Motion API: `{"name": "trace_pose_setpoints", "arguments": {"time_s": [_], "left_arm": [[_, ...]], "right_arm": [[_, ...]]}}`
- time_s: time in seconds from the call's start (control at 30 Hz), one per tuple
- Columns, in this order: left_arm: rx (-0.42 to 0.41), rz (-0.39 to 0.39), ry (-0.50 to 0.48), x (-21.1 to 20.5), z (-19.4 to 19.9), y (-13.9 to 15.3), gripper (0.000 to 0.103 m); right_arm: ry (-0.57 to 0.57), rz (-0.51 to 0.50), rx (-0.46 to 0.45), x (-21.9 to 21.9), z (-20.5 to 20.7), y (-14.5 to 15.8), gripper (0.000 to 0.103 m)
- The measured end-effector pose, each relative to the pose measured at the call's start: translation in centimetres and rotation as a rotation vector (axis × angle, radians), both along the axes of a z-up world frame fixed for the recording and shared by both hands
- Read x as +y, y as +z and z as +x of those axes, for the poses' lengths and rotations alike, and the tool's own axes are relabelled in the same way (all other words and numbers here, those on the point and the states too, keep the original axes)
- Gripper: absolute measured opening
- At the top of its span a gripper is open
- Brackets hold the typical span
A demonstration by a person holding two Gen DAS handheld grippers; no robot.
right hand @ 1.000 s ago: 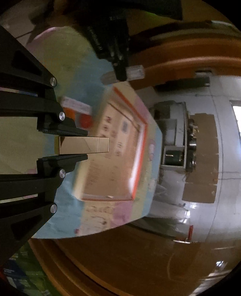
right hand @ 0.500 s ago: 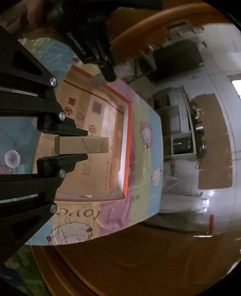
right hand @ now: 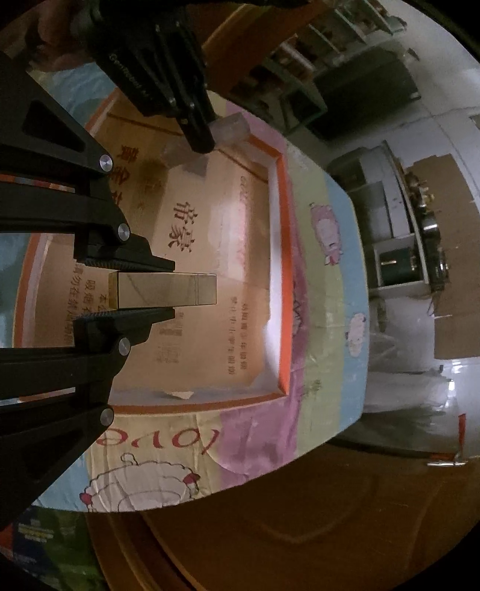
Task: Organize rigid objects
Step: 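Carry both held boxes up and over into the cardboard tray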
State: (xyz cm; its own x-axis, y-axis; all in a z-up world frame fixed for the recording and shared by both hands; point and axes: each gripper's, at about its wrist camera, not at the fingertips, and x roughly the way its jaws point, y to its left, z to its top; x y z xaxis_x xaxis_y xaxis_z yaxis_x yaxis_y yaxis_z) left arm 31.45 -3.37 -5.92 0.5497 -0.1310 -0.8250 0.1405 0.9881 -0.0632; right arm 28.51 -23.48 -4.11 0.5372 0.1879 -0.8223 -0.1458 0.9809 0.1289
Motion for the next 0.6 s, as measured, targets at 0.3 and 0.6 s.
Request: {"name": "trace_pose_setpoints", "arguments": {"time_s": [0.3, 0.6], "left_arm": [[0.049, -0.009, 0.015, -0.2, 0.8, -2.6, 0.020], [0.043, -0.029, 0.029, 0.6, 1.0, -3.4, 0.020]], "right_arm": [[0.005, -0.010, 0.035, 0.1, 0.8, -2.3, 0.018], [0.004, -0.017, 0.049, 0.0, 1.5, -3.6, 0.018]]}}
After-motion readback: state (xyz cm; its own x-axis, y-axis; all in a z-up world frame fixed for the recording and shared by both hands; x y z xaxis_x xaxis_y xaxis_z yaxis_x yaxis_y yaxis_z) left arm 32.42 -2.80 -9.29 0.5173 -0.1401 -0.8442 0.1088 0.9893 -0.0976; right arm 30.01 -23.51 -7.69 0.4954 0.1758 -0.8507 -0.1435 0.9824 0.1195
